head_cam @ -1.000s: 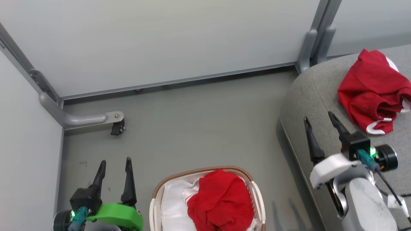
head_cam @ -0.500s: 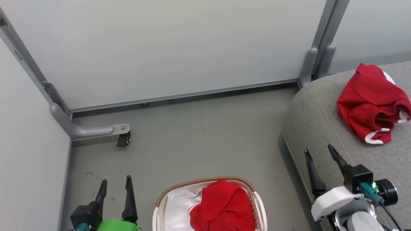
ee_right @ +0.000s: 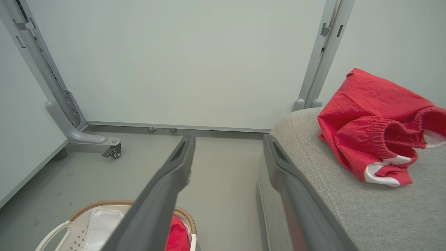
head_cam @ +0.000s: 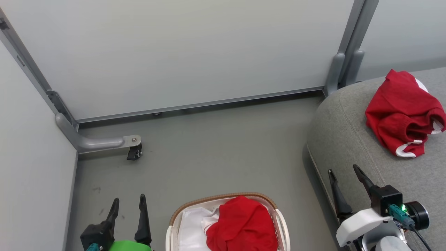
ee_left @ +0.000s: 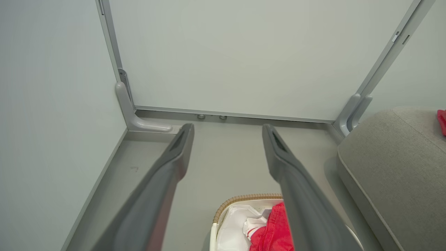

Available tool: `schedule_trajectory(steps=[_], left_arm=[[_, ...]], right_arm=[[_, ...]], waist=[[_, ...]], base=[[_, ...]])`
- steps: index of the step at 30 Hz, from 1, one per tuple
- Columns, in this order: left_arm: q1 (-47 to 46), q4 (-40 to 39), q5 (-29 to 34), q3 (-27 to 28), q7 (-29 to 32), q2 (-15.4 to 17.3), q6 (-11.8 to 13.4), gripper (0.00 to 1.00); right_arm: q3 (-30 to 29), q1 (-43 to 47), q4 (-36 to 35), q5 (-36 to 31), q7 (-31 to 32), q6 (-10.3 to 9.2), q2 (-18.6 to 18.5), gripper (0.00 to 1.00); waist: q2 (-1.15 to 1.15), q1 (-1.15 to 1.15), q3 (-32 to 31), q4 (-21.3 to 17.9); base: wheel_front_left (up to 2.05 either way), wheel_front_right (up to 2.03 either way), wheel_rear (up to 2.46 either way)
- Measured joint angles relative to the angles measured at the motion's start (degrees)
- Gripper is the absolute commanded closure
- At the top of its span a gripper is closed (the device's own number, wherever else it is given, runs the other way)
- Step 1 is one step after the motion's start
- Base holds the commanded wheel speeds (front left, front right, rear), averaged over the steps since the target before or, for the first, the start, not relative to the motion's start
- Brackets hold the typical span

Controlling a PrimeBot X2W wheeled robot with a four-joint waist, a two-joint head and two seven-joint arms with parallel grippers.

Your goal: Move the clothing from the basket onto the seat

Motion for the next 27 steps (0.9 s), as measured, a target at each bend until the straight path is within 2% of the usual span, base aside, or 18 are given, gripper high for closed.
schedule_trajectory(steps=[17,27], left_arm=[[-0.13,0.41,0.41,-0.18,0.0,-0.01,-0.42,0.0],[-2.21,1.45,2.15,-2.69,0.0,-0.01,-1.12,0.0]], right_arm=[[0.29,-0.04,0.02,0.3,0.0,0.0,0.0,0.0],[-0.52,-0.89,-1.07,-0.87,0.0,0.0,0.01,0.0]], waist=[[0.0,0.0,0.13,-0.15],[0.0,0.0,1.18,-0.74]], base=[[0.0,0.0,0.0],[0.0,0.0,0.0]])
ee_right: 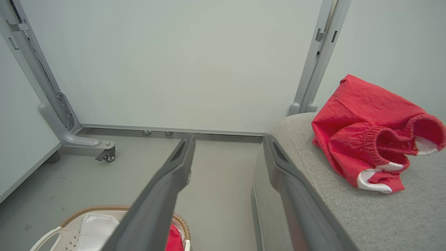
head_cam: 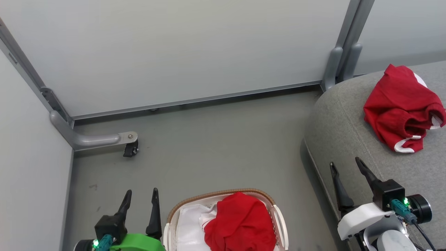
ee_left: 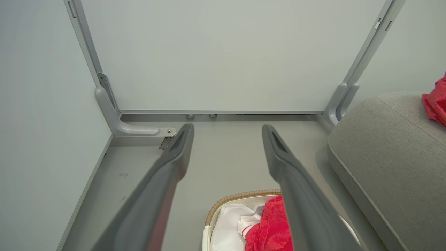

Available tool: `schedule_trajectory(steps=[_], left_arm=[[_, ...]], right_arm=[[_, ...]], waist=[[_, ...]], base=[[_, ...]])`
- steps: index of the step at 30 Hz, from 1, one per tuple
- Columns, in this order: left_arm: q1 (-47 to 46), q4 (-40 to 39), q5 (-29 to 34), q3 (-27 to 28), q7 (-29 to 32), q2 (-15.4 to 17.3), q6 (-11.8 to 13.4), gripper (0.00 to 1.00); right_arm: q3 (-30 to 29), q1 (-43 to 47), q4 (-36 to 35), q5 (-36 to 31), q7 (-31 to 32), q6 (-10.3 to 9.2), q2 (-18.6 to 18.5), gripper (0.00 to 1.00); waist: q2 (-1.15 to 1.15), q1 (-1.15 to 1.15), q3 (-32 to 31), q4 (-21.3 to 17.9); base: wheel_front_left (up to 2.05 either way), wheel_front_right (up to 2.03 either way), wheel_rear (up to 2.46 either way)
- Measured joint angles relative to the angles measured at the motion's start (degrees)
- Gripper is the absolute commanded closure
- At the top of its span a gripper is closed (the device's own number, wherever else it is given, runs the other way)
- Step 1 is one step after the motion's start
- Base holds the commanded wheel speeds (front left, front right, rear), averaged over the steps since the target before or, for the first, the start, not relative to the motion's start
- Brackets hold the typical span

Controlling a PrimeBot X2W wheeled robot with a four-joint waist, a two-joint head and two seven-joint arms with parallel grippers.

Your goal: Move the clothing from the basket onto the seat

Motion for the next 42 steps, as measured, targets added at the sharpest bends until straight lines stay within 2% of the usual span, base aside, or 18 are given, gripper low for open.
schedule_trajectory(steps=[7,10,12,16,22,28,35,42], left_arm=[[-6.17,5.09,1.56,-6.77,-0.01,-0.02,-1.08,0.0],[-10.25,8.92,5.28,-10.96,0.0,-0.03,-1.14,0.0],[-12.66,11.27,3.57,-13.27,-0.01,-0.12,-1.41,0.0],[-17.38,17.61,4.64,-18.3,0.0,-0.13,-1.47,0.0],[-24.19,27.7,2.75,-24.42,0.47,-0.16,-1.58,0.0],[-29.03,35.33,4.47,-31.77,2.46,-0.19,-2.19,0.0],[-32.71,40.46,6.28,-38.31,3.88,-0.23,-3.1,0.0],[-36.18,43.57,7.12,-41.24,4.23,-0.21,-3.28,0.0]], right_arm=[[-1.23,-2.15,-1.98,-0.8,0.0,0.0,0.0,0.0],[-1.47,-3.77,-2.57,-0.85,0.0,0.0,0.0,0.0],[-1.34,-5.21,-2.89,-1.0,0.0,0.0,-0.02,0.0],[-0.68,-8.17,-3.46,-1.0,0.0,-0.01,-0.01,0.0],[1.05,-13.17,-4.97,0.89,0.0,-0.01,-0.02,0.0],[2.72,-17.24,-6.02,3.16,0.0,0.0,-0.07,0.0],[5.31,-20.69,-6.19,4.72,0.0,-0.01,-0.08,0.0],[7.37,-23.45,-7.06,6.94,0.0,0.0,-0.08,0.0]], waist=[[0.0,0.0,2.98,-0.79],[0.0,0.0,5.11,-1.29],[0.0,0.0,6.85,-1.76],[0.0,0.0,10.42,-2.88],[0.0,0.0,17.04,-5.28],[0.0,0.01,23.94,-7.97],[0.0,0.01,31.57,-11.36],[0.0,0.01,38.06,-14.88]], base=[[0.0,0.0,0.0],[0.0,0.0,0.0],[0.0,0.0,0.0],[0.0,0.0,0.0],[0.0,0.0,0.0],[0.0,0.0,0.0],[0.0,0.0,0.0],[0.0,0.0,0.0]])
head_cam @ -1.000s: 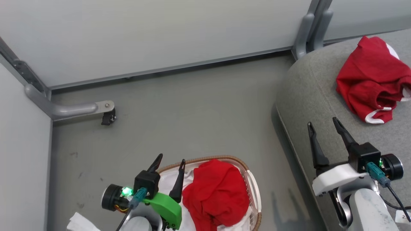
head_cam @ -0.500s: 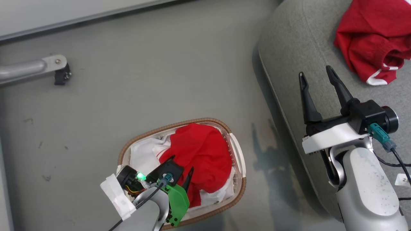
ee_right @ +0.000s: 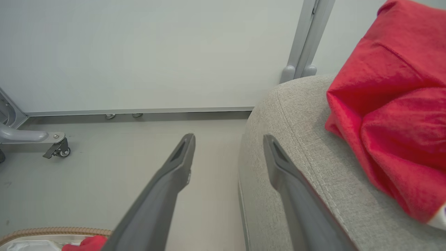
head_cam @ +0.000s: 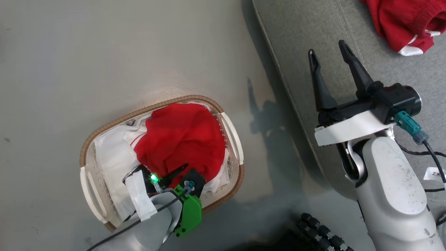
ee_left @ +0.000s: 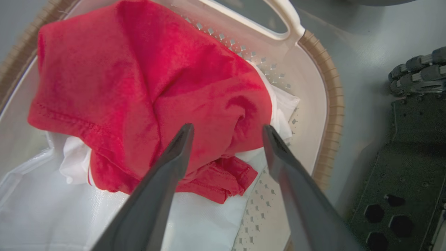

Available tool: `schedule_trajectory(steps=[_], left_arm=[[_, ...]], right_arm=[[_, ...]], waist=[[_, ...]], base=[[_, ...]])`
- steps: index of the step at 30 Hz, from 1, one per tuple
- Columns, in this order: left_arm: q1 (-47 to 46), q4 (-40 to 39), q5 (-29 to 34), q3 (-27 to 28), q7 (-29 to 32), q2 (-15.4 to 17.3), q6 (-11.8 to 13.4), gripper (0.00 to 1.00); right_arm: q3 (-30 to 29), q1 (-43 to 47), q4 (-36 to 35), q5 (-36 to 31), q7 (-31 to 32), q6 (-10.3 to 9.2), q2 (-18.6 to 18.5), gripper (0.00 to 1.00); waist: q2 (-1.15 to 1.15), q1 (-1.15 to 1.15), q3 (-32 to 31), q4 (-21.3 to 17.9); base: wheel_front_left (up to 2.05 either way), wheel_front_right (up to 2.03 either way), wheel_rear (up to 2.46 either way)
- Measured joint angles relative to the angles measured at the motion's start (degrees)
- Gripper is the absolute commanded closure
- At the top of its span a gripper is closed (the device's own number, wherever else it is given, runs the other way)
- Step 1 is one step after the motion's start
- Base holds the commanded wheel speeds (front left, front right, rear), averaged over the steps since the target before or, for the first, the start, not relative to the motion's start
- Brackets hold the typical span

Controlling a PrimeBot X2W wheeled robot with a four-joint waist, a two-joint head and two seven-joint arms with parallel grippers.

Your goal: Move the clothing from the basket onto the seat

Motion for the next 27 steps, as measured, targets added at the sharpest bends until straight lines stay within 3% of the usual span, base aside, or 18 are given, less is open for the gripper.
schedule_trajectory(steps=[6,12,13,14,15,16,27], left_arm=[[-3.51,2.7,-0.35,-0.63,-0.08,-0.01,0.26,0.0],[-6.44,5.92,-1.42,0.04,-0.74,0.08,2.12,0.0],[-6.69,6.44,-1.68,0.2,-0.74,0.07,2.31,0.18],[-6.8,6.82,-1.78,0.21,-0.75,0.08,2.56,0.53],[-6.87,7.19,-1.78,0.2,-0.75,0.16,2.75,0.58],[-6.89,7.44,-1.85,0.22,-0.77,0.19,2.93,1.0],[-6.47,6.55,-3.39,-0.64,-3.26,0.14,2.13,1.0]], right_arm=[[0.75,-1.83,-1.01,0.65,0.0,0.0,0.01,0.0],[1.43,-3.15,-1.62,1.38,0.0,0.0,0.01,0.0],[1.57,-3.29,-1.66,1.4,0.0,0.0,0.02,0.0],[1.65,-3.38,-1.68,1.41,0.0,0.0,0.02,0.0],[1.77,-3.42,-1.68,1.43,0.0,0.0,0.02,0.0],[1.87,-3.42,-1.59,1.42,0.0,0.0,0.02,0.0],[1.12,-3.14,0.36,-0.2,0.0,0.0,0.04,0.0]], waist=[[0.0,0.0,4.58,-2.58],[0.0,0.0,8.11,-4.69],[0.0,0.0,8.54,-5.02],[0.0,0.0,8.84,-5.26],[0.0,0.0,9.14,-5.52],[0.0,0.0,9.33,-5.72],[0.0,-0.01,6.68,-4.44]], base=[[0.0,0.0,0.0],[0.0,0.0,0.0],[0.0,0.0,0.0],[0.0,0.0,0.0],[0.0,0.0,0.0],[0.0,0.0,0.0],[0.0,0.0,0.0]])
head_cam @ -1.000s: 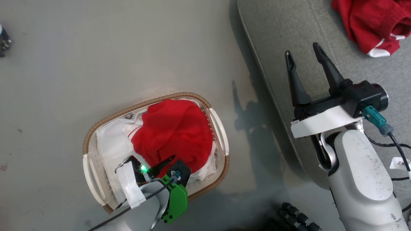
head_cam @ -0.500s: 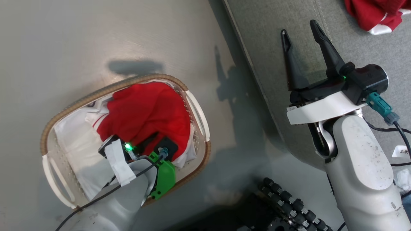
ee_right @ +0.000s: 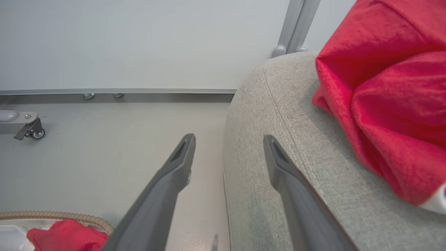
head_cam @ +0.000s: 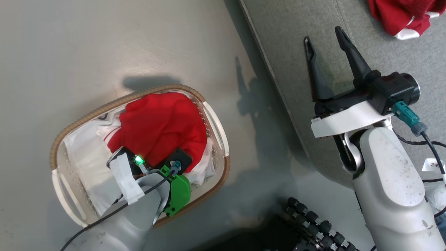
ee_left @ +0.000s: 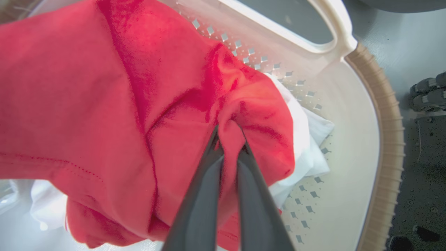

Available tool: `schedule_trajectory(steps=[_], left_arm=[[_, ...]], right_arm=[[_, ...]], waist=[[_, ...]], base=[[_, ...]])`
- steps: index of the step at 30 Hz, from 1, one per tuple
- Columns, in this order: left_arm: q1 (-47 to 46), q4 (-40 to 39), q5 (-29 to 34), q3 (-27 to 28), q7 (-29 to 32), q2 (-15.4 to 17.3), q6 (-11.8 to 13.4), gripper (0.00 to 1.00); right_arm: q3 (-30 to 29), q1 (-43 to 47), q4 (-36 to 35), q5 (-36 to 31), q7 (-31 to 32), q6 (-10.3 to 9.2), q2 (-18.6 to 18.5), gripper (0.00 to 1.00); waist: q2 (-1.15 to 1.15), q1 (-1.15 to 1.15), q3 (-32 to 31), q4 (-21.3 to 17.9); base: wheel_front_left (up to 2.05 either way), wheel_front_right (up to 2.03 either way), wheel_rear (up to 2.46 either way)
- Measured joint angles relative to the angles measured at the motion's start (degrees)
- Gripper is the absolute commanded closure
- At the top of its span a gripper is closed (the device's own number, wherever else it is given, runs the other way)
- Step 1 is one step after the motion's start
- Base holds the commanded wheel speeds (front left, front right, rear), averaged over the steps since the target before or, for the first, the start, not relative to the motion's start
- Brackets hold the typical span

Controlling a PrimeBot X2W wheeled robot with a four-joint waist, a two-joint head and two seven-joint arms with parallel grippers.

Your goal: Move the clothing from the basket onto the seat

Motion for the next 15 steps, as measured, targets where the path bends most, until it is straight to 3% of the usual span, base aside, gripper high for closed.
schedule_trajectory(steps=[8,15], left_arm=[[2.79,-4.58,-1.96,-0.62,-0.68,0.05,-0.75,1.0],[6.37,-13.19,-3.01,-0.85,-0.76,0.05,-0.89,1.0]], right_arm=[[-0.82,2.38,2.05,-2.52,0.0,0.0,0.02,0.0],[-2.38,5.7,3.5,-5.09,0.0,0.0,0.04,0.0]], waist=[[0.0,0.0,-5.06,2.06],[0.0,-0.01,-11.3,4.1]], base=[[0.0,0.0,0.0],[0.0,0.0,0.0]])
